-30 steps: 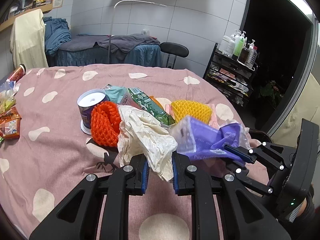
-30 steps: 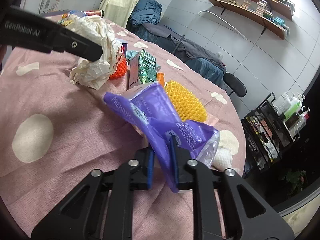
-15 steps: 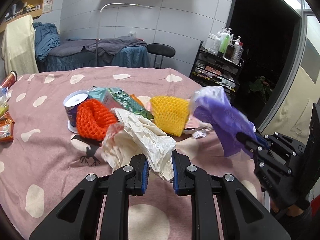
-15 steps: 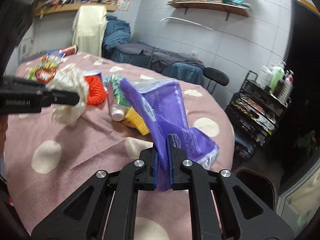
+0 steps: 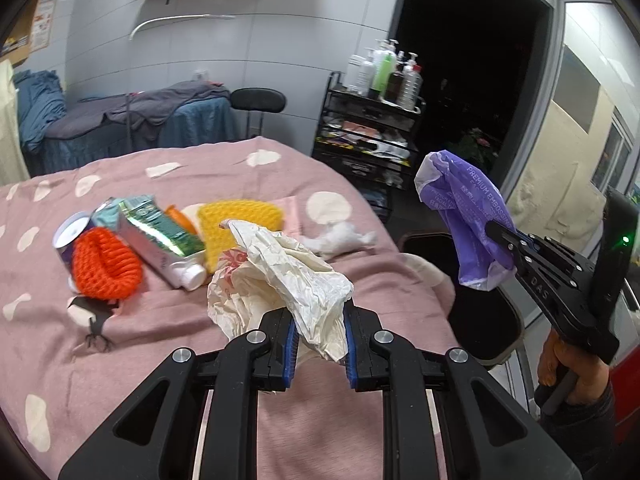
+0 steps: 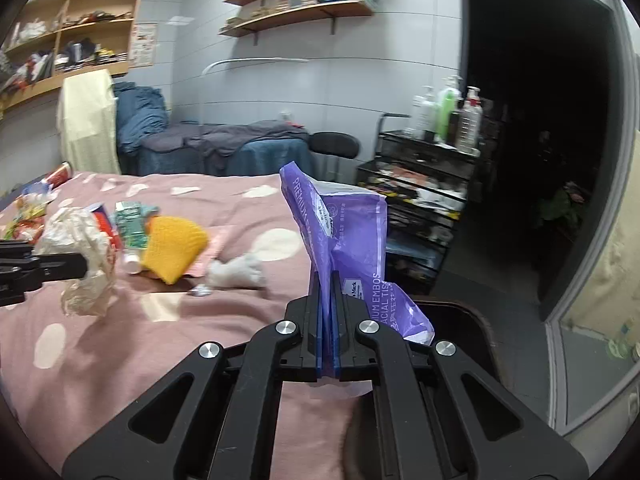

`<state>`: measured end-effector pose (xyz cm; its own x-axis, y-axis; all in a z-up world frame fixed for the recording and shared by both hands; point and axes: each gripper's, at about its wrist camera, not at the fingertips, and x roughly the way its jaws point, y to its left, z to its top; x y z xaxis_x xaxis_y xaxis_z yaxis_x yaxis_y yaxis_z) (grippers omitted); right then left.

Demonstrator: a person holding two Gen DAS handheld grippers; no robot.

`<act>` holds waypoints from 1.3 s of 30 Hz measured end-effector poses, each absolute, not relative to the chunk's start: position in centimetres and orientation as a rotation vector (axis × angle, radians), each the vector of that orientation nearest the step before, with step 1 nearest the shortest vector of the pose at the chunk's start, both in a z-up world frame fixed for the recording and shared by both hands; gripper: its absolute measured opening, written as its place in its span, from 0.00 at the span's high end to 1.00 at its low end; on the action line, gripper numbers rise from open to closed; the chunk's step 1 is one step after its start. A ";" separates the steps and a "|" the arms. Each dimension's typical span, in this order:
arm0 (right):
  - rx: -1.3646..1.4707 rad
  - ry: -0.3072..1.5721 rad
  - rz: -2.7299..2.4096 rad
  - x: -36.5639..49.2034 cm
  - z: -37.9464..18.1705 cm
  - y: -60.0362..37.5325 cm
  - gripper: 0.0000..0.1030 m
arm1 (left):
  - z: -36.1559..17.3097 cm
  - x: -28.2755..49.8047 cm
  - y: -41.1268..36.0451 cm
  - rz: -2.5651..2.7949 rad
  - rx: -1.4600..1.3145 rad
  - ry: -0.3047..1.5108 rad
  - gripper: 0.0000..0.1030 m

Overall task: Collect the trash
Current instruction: 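Carry purple pack to the brown bin and open right tool to drop it, then move left tool over the bin and open it to drop the white tissue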

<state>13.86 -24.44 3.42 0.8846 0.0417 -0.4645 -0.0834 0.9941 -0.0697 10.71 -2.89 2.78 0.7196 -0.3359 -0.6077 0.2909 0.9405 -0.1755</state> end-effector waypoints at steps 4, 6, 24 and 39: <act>-0.067 0.527 -0.006 14.8 2.1 -27.9 0.96 | 3.0 11.0 -5.4 -0.403 -0.028 0.682 0.82; -0.045 0.572 -0.038 15.8 0.8 -29.3 0.96 | 3.0 11.1 -6.6 -0.431 -0.013 0.683 0.82; 0.180 0.769 -0.184 17.1 -7.7 -35.4 0.29 | 2.2 12.2 -12.4 -0.589 0.022 0.764 0.82; 0.200 0.664 -0.306 12.4 -4.8 -37.1 0.14 | 2.1 12.3 -20.5 -0.746 0.147 0.811 0.82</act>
<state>12.43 -37.09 -4.79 0.7455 -0.2141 -0.6312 0.3408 0.9363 0.0849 12.29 -20.50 2.08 0.4526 -0.5478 -0.7036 0.6552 0.7395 -0.1544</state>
